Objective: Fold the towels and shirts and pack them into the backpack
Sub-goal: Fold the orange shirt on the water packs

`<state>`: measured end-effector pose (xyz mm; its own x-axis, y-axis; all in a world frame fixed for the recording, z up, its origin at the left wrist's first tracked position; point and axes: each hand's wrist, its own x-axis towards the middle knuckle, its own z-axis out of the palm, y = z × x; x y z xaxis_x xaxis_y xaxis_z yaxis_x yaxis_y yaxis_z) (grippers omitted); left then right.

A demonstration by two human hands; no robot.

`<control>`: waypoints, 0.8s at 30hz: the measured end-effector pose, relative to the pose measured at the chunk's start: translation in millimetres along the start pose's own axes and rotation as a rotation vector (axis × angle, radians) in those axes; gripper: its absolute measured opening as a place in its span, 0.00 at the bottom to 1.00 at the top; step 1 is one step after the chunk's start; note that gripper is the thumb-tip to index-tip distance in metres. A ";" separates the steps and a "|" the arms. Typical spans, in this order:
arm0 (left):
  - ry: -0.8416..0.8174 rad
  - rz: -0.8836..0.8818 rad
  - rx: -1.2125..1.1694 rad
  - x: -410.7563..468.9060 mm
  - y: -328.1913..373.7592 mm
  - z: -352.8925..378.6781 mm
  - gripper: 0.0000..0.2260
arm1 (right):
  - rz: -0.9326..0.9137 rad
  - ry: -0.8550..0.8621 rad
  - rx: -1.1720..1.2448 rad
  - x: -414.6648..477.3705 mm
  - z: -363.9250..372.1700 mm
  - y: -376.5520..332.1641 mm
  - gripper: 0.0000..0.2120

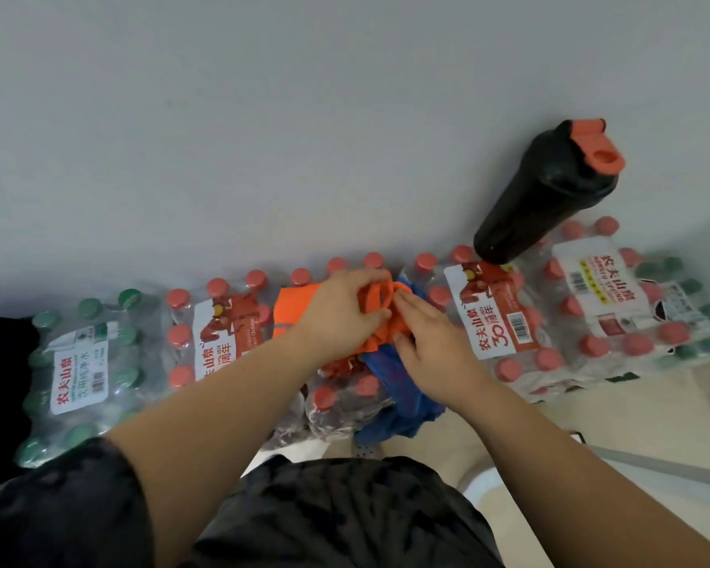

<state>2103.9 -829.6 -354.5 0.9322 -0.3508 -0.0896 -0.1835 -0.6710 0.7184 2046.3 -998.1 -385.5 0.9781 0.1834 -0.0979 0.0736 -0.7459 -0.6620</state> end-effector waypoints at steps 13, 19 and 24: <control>-0.046 0.180 0.537 -25.7 -32.1 16.5 0.28 | -0.072 0.029 0.125 5.2 -10.9 3.8 0.22; -0.194 0.081 0.531 -26.5 -22.2 39.9 0.32 | 0.012 0.045 0.246 9.3 -17.4 18.2 0.26; -0.269 0.007 0.640 -26.2 -18.1 54.6 0.35 | -0.030 0.075 -0.241 7.8 -19.4 9.7 0.32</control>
<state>2065.7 -843.9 -402.9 0.8355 -0.4508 -0.3141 -0.4144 -0.8924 0.1787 2058.4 -1016.4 -378.3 0.9858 0.1667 -0.0196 0.1384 -0.8735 -0.4668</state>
